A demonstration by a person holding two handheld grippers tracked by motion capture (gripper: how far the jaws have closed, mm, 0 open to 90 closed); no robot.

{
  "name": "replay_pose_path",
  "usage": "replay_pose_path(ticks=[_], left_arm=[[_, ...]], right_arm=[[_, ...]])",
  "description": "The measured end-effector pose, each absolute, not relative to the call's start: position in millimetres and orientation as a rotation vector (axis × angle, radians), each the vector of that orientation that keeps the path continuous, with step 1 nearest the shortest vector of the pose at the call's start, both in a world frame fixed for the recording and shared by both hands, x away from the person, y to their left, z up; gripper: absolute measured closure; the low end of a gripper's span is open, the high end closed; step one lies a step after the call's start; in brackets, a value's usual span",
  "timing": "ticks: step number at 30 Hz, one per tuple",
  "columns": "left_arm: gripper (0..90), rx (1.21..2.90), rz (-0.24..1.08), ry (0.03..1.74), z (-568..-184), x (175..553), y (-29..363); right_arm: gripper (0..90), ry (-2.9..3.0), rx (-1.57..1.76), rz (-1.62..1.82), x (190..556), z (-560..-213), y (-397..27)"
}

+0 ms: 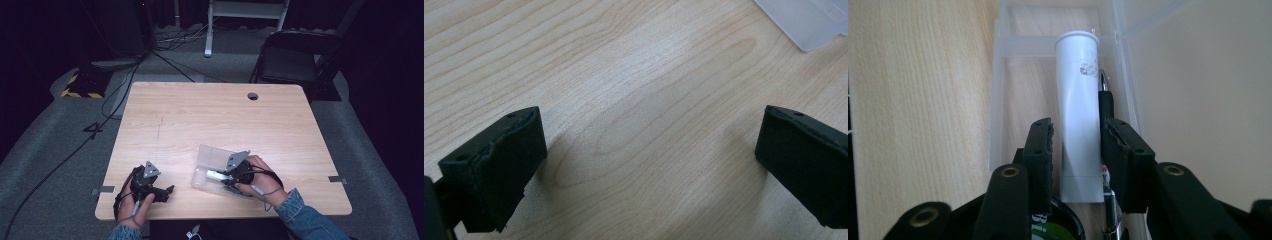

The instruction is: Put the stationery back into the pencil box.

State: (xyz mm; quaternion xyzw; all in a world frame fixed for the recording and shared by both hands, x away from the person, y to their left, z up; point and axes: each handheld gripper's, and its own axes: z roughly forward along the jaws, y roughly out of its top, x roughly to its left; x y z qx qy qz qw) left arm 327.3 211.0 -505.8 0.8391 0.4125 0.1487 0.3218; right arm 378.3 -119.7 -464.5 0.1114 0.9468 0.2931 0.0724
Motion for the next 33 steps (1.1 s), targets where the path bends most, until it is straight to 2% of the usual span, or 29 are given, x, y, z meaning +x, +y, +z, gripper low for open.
replay_pose_path(ticks=[6, 21, 23, 33], left_arm=[[0.4, 2.202, 0.392, 1.085, -506, 327, 211], [0.4, 2.202, 0.392, 1.084, -506, 327, 211], [0.4, 2.203, 0.394, 1.082, -506, 327, 211], [0.4, 2.200, 0.402, 1.090, -506, 329, 211]], right_arm=[[62.4, 2.822, 0.346, 0.922, 377, -456, -123], [50.3, 2.705, 0.435, 1.049, 378, -428, -146], [47.0, 2.682, 0.456, 1.082, 379, -422, -154], [43.2, 2.559, 0.621, 1.171, 386, -398, -205]])
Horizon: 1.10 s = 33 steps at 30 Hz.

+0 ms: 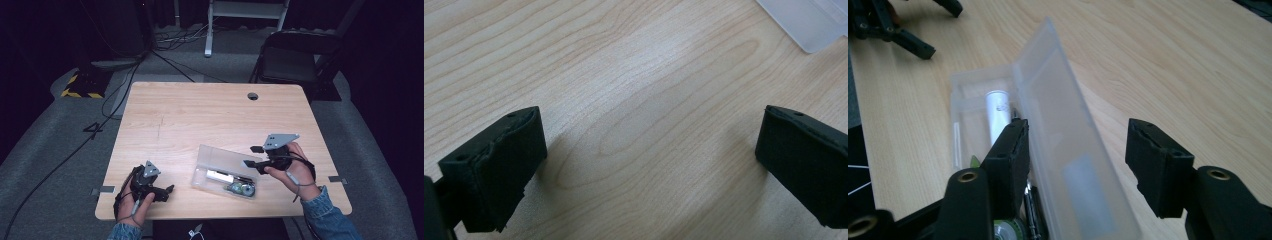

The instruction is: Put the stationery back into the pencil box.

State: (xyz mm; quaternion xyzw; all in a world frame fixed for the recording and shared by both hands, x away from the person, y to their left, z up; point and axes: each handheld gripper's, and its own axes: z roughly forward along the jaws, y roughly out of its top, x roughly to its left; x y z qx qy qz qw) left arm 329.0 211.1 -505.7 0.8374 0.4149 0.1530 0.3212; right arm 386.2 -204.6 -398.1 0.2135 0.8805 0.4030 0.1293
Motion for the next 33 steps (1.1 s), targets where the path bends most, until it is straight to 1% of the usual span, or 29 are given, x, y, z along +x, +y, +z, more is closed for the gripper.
replay_pose_path(ticks=[8, 15, 20, 26, 33], left_arm=[[0.4, 2.190, 0.401, 1.109, -506, 332, 212], [0.4, 2.186, 0.411, 1.123, -506, 335, 213], [0.4, 2.181, 0.395, 1.139, -506, 335, 213], [0.4, 2.179, 0.407, 1.138, -506, 336, 213], [0.4, 2.180, 0.404, 1.143, -506, 336, 213]], right_arm=[[41.6, 2.488, 0.725, 1.189, 389, -391, -237], [39.5, 2.451, 0.804, 1.185, 392, -391, -260], [38.9, 2.439, 0.859, 1.158, 395, -395, -273], [38.0, 2.420, 0.928, 1.129, 401, -402, -286], [36.8, 2.379, 1.007, 1.078, 411, -417, -303]])
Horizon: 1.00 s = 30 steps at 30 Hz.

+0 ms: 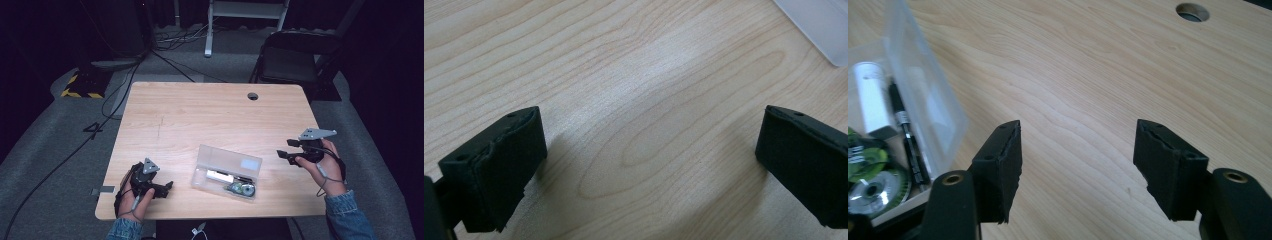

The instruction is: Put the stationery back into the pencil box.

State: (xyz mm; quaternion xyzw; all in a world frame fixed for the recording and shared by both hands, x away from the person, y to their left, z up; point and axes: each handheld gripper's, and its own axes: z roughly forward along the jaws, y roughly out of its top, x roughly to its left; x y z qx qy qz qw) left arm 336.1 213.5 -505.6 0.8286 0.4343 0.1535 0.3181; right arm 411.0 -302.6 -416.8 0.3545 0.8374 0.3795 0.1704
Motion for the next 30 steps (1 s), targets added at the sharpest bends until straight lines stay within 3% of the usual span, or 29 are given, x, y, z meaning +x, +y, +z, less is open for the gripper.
replay_pose_path(ticks=[30], left_arm=[[0.4, 2.177, 0.407, 1.138, -506, 336, 214]], right_arm=[[36.2, 2.354, 1.128, 1.003, 436, -482, -325]])
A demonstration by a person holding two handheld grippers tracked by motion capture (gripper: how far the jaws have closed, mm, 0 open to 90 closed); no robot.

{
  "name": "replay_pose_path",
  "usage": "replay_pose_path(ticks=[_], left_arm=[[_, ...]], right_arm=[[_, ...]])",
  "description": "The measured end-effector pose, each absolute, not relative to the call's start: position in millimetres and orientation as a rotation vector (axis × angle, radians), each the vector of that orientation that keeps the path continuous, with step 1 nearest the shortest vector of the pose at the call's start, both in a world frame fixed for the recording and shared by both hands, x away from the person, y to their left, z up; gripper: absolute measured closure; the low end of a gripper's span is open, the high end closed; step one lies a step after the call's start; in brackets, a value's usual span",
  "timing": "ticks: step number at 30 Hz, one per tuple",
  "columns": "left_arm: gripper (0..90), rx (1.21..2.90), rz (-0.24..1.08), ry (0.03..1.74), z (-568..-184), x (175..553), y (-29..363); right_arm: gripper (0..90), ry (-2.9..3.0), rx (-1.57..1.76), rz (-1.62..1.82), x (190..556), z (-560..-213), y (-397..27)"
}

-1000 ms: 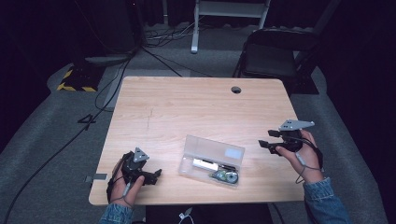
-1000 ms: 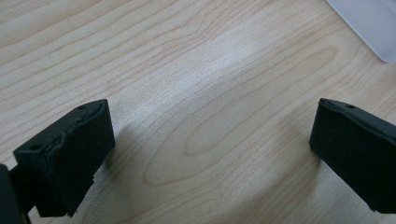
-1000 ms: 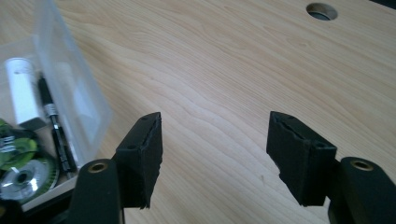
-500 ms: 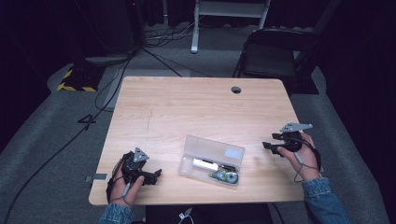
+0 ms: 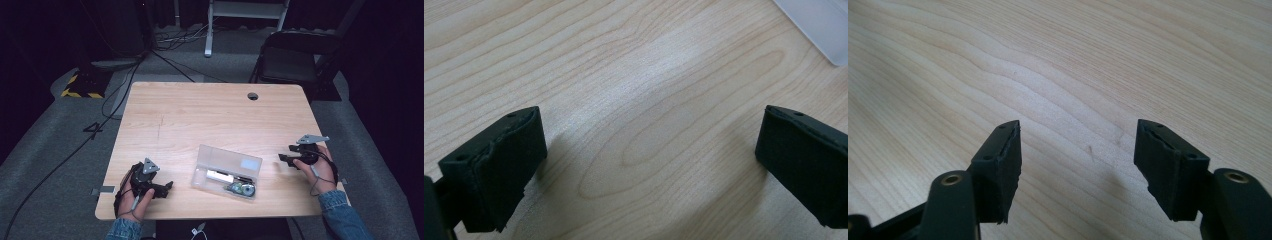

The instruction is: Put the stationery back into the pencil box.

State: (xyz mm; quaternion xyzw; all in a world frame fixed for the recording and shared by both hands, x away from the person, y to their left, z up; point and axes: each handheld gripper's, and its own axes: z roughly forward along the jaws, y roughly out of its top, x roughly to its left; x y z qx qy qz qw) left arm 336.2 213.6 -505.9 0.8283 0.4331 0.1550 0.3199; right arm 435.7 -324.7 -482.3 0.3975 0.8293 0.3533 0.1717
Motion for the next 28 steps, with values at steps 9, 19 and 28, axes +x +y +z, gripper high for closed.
replay_pose_path(ticks=[9, 19, 28], left_arm=[[0.4, 2.178, 0.408, 1.138, -506, 336, 214], [0.4, 2.177, 0.408, 1.138, -506, 336, 214], [0.4, 2.177, 0.408, 1.138, -506, 336, 214]], right_arm=[[33.9, 2.385, 1.164, 0.988, 438, -494, -324], [13.5, 2.340, 1.128, 1.017, 440, -504, -320], [12.5, 2.343, 1.128, 1.016, 440, -504, -319]])
